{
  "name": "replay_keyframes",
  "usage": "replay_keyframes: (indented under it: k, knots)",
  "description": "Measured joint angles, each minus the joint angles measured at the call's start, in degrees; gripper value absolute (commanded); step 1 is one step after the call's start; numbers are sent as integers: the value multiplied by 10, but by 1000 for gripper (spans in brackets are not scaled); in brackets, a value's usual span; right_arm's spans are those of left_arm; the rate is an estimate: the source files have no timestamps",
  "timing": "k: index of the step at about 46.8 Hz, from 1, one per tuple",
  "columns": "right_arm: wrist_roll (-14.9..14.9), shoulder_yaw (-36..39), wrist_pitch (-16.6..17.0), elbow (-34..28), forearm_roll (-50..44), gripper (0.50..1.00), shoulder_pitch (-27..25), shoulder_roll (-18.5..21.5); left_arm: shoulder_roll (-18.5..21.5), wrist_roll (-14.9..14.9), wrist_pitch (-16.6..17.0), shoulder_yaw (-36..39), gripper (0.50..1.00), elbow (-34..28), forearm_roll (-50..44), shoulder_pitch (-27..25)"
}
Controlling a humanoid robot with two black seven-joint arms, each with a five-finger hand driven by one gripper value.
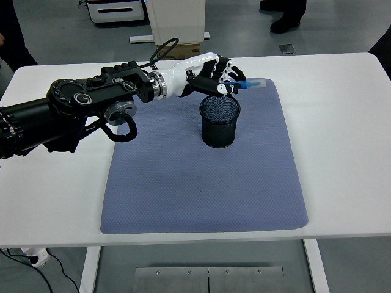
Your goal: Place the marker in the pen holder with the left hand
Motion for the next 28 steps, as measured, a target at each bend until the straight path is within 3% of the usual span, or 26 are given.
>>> replay_keyframes:
  k: [28]
  knots:
    - [0,0,0,0,0,1000,0,0,-25,-27,4,-25,500,0,-65,60]
